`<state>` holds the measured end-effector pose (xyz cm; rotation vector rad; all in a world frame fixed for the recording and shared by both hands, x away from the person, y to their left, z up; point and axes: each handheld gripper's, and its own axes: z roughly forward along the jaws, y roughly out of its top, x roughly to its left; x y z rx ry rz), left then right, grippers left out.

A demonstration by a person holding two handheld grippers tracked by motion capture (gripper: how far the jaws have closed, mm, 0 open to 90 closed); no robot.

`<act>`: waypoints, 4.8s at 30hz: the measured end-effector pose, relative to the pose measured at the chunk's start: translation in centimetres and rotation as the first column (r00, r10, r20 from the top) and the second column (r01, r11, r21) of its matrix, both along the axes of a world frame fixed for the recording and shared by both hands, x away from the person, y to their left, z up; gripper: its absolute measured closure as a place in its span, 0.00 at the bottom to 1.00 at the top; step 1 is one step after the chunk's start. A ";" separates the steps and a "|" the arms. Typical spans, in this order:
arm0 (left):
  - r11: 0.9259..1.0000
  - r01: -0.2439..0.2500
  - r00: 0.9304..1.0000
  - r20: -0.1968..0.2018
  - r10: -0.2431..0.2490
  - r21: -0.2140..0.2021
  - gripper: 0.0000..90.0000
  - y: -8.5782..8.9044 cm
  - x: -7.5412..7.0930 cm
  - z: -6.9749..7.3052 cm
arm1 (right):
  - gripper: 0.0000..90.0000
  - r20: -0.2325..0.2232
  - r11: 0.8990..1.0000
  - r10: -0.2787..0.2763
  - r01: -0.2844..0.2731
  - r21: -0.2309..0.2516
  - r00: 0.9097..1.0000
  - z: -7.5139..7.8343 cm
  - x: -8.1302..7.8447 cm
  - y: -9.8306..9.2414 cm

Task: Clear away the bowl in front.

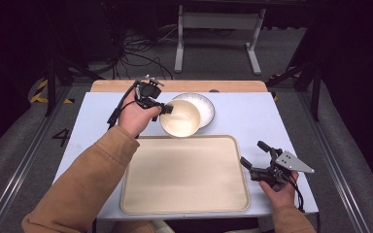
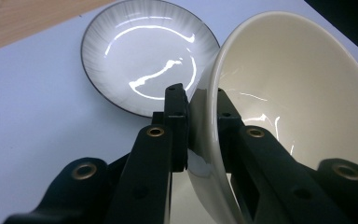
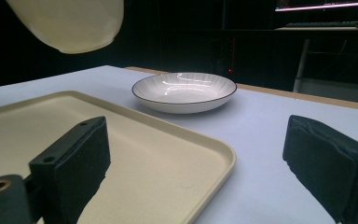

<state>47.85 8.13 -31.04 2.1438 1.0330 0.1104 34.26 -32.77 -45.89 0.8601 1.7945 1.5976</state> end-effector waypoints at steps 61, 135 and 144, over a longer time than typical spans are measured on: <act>0.962 0.252 0.963 -0.127 -0.238 0.106 0.90 -1.5 -5.4 -5.2 | 0.07 0.011 1.000 0.004 -0.004 0.004 1.000 0.0 -0.1 -0.1; 0.980 0.197 0.980 -0.008 -0.197 0.038 0.41 0.6 -5.6 -8.3 | 0.07 0.003 1.000 0.010 -0.010 0.008 1.000 0.0 0.0 -0.1; 0.983 0.183 0.976 0.124 -0.181 -0.006 0.26 3.5 -8.0 -7.7 | 0.06 -0.009 1.000 0.016 -0.016 -0.002 1.000 0.0 0.1 -0.1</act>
